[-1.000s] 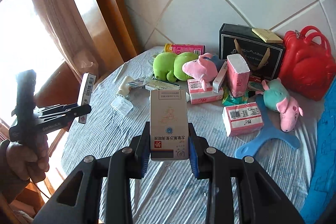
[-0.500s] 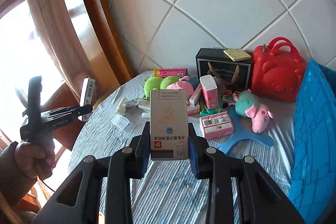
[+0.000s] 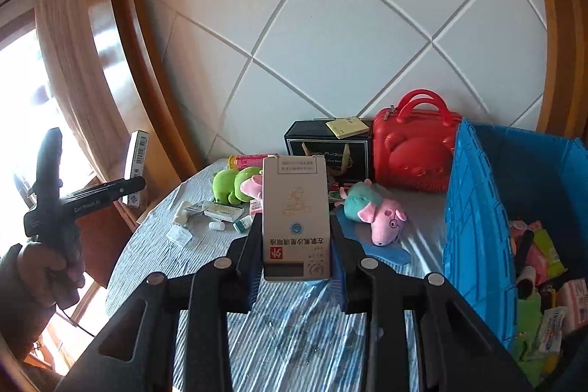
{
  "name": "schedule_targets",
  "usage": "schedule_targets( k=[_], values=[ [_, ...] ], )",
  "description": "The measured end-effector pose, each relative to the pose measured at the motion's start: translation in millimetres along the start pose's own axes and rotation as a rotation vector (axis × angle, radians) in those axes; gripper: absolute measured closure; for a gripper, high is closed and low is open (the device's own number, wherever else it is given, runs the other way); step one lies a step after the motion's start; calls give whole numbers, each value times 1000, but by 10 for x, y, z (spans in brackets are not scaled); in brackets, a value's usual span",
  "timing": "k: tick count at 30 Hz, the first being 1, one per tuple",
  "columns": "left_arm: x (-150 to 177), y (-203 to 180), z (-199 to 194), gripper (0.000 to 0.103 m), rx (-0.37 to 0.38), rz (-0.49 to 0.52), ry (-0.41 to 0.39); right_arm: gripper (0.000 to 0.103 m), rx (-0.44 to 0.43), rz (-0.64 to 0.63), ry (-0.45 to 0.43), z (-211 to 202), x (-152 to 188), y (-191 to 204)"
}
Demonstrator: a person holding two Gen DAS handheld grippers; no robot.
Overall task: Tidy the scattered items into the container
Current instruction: 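Carry both boxes over the blue crate and open both tools to drop them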
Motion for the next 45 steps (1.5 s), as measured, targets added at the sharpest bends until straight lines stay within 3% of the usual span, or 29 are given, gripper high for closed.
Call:
schedule_targets(
  k=[17,22,34,45],
  values=[
    [13,-1800,215,75,132,155,13,73,115,91,-41,-751,316,-1178],
    [79,-2488,332,75,205,228,28,73,167,134,-41,-975,497,-1535],
    [378,-4184,650,75,408,369,109,73,305,240,-3,-1518,1035,-2256],
    [657,-5153,924,75,484,452,173,73,401,334,63,-1777,1518,-2720]
  ],
)
Point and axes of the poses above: each gripper's, at about its wrist camera, not at the fingertips, and z roughly the way its jaws point, y to its left, x to its underside, the point moved 9 cm from there along z, roughly the way its jaws point, and after that the axes turned 14 degrees about -z, right-handed, at the moved point
